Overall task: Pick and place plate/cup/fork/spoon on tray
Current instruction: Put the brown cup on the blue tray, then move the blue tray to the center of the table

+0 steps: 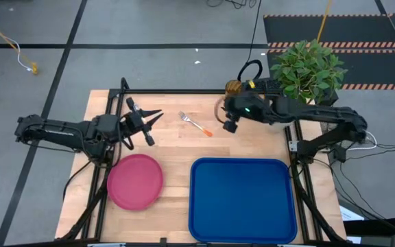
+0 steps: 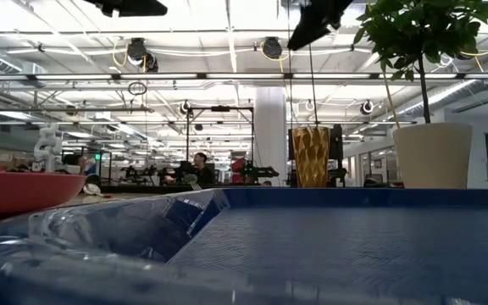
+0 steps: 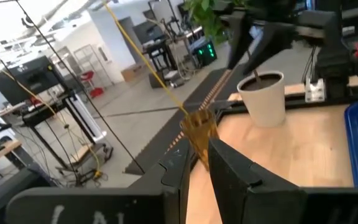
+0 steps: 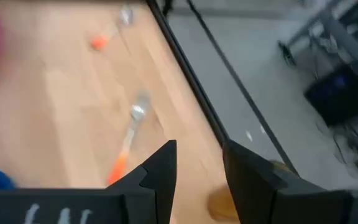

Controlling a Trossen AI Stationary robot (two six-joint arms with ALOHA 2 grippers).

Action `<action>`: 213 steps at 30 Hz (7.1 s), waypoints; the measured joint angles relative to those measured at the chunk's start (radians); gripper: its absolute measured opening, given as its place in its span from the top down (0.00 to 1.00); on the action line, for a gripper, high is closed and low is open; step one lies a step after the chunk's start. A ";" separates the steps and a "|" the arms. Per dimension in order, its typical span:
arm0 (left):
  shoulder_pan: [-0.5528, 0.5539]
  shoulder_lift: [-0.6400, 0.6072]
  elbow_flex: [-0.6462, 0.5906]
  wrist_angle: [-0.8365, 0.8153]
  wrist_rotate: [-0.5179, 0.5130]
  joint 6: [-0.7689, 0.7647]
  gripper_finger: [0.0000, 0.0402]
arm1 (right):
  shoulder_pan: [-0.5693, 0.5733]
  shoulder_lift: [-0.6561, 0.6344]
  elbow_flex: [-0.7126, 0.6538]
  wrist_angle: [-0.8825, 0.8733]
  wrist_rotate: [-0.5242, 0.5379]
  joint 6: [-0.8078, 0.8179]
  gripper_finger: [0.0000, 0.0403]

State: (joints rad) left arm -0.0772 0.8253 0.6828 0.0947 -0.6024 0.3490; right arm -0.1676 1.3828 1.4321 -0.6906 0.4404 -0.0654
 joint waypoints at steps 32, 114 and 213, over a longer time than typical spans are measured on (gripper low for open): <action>-0.073 -0.008 -0.001 -0.182 0.003 -0.109 0.84 | -0.376 0.333 0.170 -0.300 -0.158 -0.090 0.69; -0.098 -0.009 -0.002 -0.160 0.003 -0.142 0.84 | 0.739 -0.071 -0.285 -0.665 -0.374 1.470 1.00; -0.186 -0.008 -0.002 -0.295 0.002 -0.165 0.84 | 0.006 0.382 -0.097 -0.238 -0.685 0.014 0.68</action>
State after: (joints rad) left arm -0.2634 0.8169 0.6811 -0.2001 -0.6000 0.1844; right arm -0.1615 1.7653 1.3350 -0.9284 -0.2446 -0.0518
